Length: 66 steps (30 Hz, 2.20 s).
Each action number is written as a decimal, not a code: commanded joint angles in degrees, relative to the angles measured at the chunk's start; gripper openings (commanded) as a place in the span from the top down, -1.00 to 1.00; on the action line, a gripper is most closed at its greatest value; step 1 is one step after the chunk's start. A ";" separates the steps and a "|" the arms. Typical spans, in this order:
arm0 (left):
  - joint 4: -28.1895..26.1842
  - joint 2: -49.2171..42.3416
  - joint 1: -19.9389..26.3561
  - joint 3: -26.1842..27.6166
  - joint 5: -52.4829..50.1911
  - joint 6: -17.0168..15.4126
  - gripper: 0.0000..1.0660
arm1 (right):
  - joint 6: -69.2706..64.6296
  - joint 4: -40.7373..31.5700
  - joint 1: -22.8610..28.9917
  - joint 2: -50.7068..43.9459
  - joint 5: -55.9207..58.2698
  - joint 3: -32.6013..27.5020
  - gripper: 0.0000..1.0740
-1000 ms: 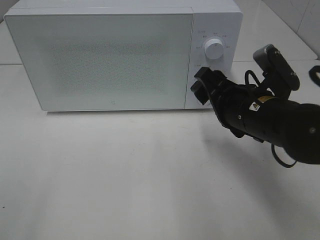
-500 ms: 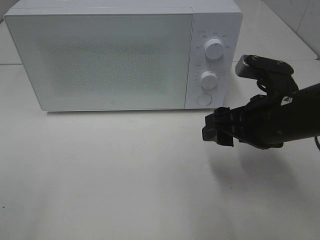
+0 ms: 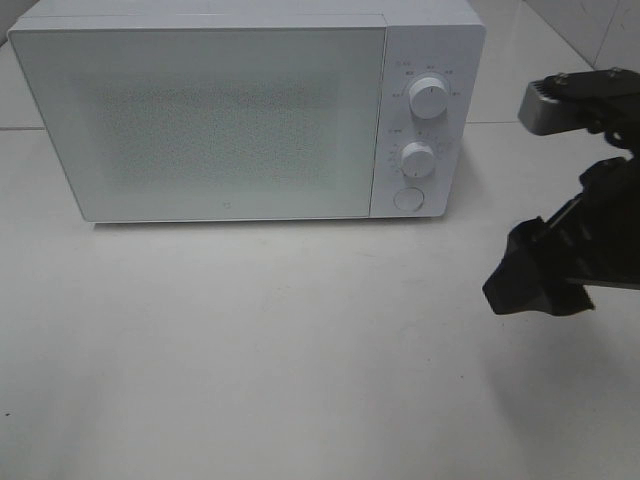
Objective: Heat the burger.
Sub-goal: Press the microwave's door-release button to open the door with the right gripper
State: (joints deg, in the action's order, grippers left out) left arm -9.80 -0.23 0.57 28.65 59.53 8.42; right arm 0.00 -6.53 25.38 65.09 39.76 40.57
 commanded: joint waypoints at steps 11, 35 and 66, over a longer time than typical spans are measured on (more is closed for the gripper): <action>-0.11 -1.32 0.23 -0.06 -0.46 0.06 -0.81 | 0.00 5.04 -0.52 -24.75 15.47 -1.20 -0.38; -0.11 -1.32 0.23 -0.06 -0.46 0.06 -0.81 | 2.58 5.04 -21.31 -63.03 16.90 -10.20 -0.38; -0.06 -1.38 0.23 -0.06 -0.46 0.06 -0.81 | 2.18 5.79 -21.31 -64.11 10.14 -9.85 -0.36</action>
State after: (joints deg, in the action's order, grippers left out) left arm -9.80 -0.23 0.57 28.65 59.53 8.42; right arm 1.72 -0.40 4.53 0.23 53.34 30.14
